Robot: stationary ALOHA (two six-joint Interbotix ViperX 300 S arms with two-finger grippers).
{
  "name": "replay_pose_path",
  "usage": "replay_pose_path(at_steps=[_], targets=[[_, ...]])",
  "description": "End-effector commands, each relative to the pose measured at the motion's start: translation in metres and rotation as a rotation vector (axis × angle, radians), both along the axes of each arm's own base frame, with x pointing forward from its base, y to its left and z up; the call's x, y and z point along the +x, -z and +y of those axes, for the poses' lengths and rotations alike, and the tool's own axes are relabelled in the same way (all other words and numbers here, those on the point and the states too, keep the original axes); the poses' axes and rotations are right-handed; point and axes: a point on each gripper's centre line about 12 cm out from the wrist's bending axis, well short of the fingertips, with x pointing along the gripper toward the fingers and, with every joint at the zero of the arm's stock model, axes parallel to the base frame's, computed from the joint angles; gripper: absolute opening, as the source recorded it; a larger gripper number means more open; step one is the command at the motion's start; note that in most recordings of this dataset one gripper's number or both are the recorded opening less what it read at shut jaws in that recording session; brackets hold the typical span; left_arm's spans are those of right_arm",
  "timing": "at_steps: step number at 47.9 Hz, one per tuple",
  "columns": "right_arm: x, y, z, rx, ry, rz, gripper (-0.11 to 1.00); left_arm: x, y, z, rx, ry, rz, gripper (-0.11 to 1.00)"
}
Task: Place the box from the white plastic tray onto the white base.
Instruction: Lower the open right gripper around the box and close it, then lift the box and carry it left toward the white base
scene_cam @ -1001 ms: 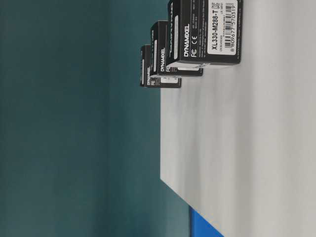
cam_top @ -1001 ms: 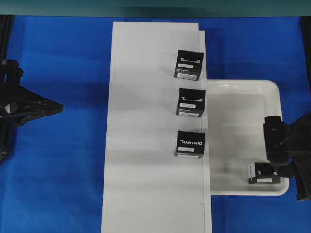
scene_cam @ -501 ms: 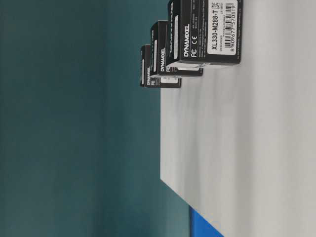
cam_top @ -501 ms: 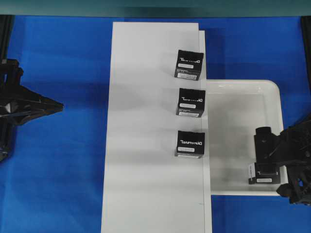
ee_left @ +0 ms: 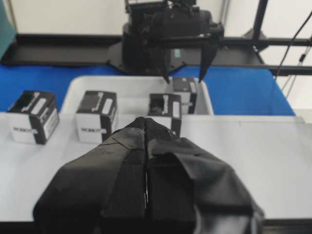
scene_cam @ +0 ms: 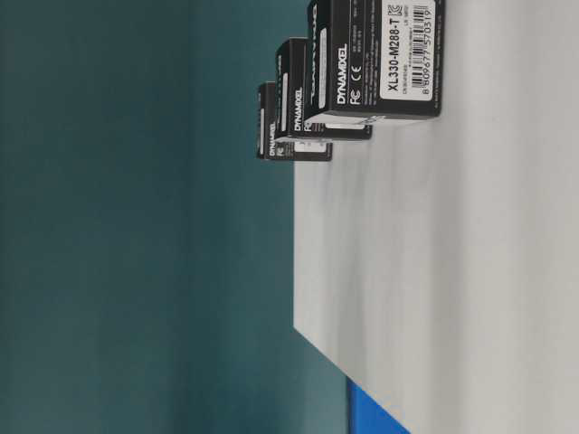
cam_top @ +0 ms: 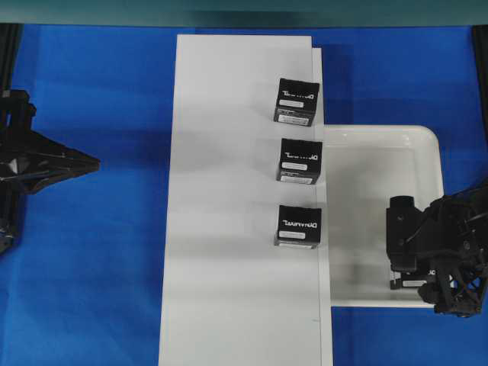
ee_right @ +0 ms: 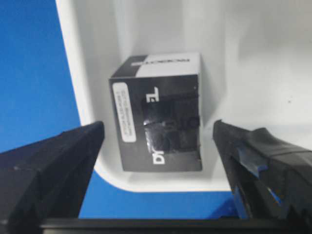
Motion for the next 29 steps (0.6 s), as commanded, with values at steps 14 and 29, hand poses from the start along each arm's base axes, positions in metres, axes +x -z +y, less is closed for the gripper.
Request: replay_pose_path(at_steps=[14, 29], targets=[[0.005, 0.019, 0.002, -0.014, -0.006, 0.028, 1.0, 0.002, -0.011, 0.001, 0.002, -0.003, -0.026, -0.07], [0.002, 0.03, 0.002, -0.018, 0.003, 0.061, 1.0, 0.004, -0.008, 0.002, 0.0, -0.009, -0.015, -0.07]])
